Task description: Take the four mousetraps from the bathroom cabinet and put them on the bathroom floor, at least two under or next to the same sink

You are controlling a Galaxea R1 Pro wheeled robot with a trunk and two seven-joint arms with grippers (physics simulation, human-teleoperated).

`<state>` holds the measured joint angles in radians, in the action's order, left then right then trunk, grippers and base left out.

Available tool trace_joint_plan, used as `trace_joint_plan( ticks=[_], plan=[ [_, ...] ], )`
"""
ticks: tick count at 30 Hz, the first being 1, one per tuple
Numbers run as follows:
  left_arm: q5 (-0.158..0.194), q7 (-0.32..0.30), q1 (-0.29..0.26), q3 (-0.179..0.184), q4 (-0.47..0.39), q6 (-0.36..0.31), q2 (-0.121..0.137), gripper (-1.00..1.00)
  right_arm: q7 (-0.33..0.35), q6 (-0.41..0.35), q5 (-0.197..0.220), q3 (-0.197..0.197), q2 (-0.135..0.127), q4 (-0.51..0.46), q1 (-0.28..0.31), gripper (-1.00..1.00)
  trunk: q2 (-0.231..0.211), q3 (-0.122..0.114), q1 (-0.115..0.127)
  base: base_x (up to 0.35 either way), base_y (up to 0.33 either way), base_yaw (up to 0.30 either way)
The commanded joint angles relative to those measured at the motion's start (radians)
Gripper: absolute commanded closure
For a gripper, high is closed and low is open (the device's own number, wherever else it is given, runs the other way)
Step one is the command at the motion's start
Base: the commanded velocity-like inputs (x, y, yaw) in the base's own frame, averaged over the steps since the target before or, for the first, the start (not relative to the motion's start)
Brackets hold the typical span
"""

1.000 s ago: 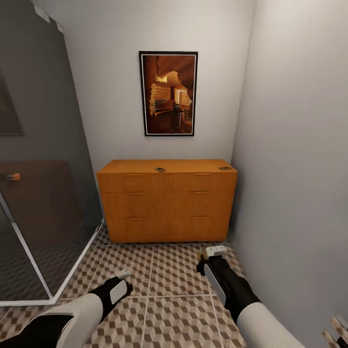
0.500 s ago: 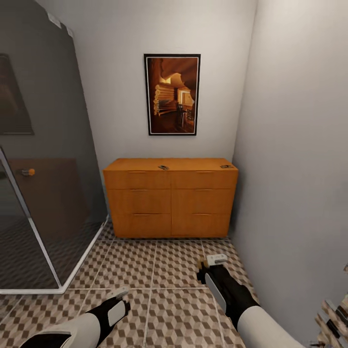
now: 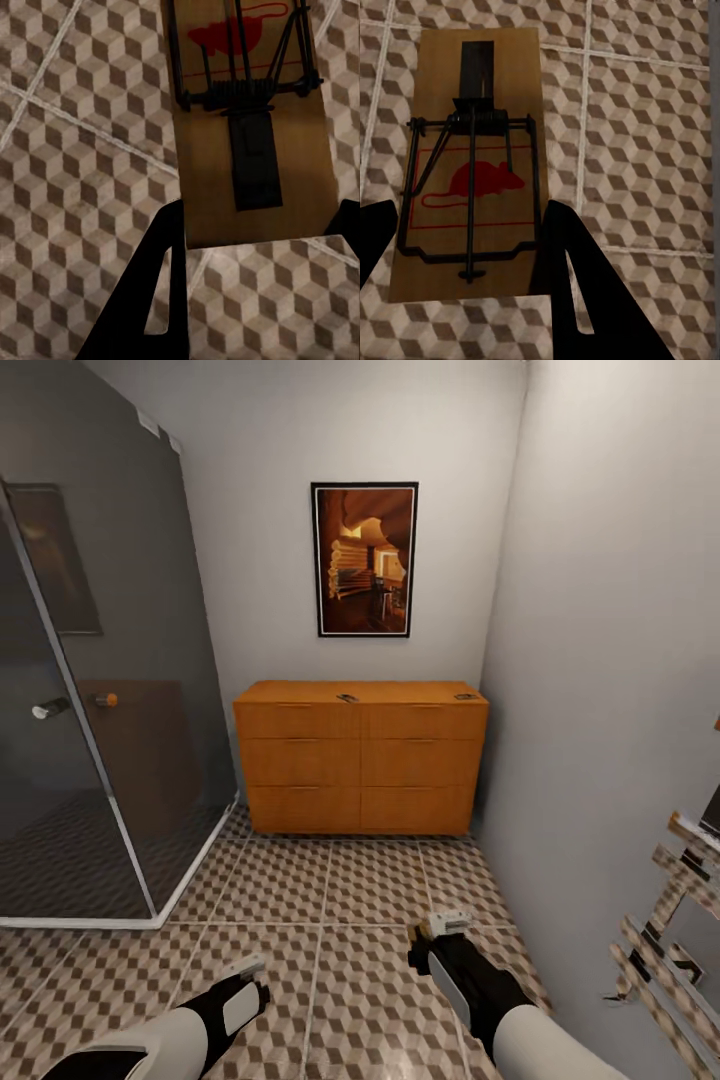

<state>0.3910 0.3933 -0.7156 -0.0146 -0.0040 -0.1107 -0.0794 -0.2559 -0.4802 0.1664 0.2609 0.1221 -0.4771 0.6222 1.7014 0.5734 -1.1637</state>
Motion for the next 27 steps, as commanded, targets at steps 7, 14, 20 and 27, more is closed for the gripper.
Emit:
trace_joint_plan(
  ticks=[7,14,20,27],
  plan=[
    [-0.001,0.005,-0.001,-0.001,-0.001,-0.004,-0.001,1.0,-0.011,0.055,0.012,0.008,-0.002,0.028,0.001,1.0,0.001,0.001,0.001,-0.348,0.0,0.215],
    [-0.002,0.004,-0.001,-0.002,-0.001,-0.004,-0.002,1.0,-0.009,0.042,0.018,0.008,0.0,0.031,0.001,1.0,0.001,0.0,0.001,-0.348,0.0,0.071],
    [-0.001,0.004,-0.001,-0.002,-0.001,-0.004,-0.002,1.0,-0.01,0.041,0.018,0.009,0.001,0.031,0.001,1.0,0.001,-0.003,0.001,-0.348,0.0,0.229],
    [0.004,0.004,-0.001,-0.002,-0.001,-0.004,-0.001,1.0,-0.009,0.04,0.019,0.009,0.002,0.031,0.001,1.0,0.001,-0.007,0.001,-0.195,0.0,0.259]
  ],
)
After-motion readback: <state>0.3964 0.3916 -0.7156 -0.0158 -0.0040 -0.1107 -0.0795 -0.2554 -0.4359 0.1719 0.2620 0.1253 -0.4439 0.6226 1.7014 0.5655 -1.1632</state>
